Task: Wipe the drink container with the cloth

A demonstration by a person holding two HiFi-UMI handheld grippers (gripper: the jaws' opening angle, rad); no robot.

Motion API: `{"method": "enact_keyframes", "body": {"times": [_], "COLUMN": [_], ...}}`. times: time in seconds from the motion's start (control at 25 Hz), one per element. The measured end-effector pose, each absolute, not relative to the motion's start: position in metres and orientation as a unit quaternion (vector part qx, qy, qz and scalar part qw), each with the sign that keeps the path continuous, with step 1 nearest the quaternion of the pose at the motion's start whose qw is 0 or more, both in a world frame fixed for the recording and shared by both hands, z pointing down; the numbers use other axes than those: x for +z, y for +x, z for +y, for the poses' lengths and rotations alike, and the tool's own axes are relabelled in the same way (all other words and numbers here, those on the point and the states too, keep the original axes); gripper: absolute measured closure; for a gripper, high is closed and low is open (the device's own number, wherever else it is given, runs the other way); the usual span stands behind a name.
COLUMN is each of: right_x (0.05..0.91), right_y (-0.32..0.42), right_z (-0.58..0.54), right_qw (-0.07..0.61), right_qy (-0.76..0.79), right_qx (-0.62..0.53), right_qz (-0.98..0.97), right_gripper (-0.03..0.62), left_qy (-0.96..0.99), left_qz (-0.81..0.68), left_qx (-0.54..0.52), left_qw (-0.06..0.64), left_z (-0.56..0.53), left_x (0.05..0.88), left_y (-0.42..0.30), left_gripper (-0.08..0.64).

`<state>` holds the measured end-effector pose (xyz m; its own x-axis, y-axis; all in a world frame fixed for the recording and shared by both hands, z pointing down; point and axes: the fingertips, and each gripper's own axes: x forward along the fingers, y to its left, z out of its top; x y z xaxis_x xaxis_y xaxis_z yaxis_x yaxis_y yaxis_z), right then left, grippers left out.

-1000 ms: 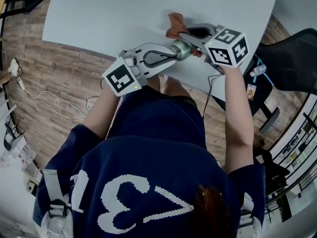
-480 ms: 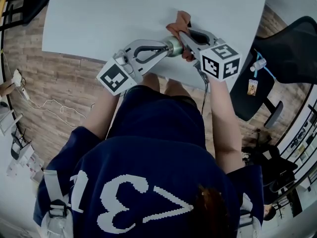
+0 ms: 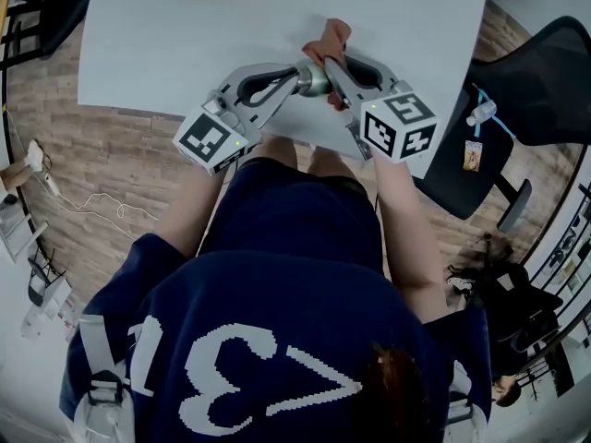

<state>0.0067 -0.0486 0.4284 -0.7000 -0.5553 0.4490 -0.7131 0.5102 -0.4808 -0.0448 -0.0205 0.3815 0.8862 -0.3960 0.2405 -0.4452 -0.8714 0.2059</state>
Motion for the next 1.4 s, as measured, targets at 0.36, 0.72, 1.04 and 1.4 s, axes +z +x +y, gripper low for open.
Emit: {"method": "enact_keyframes", "body": {"times": [0.36,0.72,1.04,1.4], "right_x": [0.413,0.462,0.392,0.429], "right_y": [0.000,0.053,-0.018,0.020], "right_z": [-0.046,-0.044,-0.046,-0.049], "right_qw": [0.096,0.127,0.081,0.126], "right_qy": [0.417,0.499,0.445,0.491], "right_qx": [0.278,0.285,0.207,0.179], "right_qz": [-0.860,-0.809,-0.868,-0.843], "right_gripper": [0.535,0.535,0.535,0.535], "left_qy": [0.944,0.910,0.844,0.826], "left_qz": [-0.261,-0.324,-0.421,-0.427], "left_qx": [0.103,0.074,0.052,0.026], "left_qw": [0.172,0.249,0.327,0.366], "left_z": [-0.038,-0.054,-0.071,-0.074], "left_x": [0.385,0.390,0.404,0.408], "left_y": [-0.045,-0.050,-0.067,-0.071], "left_gripper": [0.534,0.534,0.534,0.534]}}
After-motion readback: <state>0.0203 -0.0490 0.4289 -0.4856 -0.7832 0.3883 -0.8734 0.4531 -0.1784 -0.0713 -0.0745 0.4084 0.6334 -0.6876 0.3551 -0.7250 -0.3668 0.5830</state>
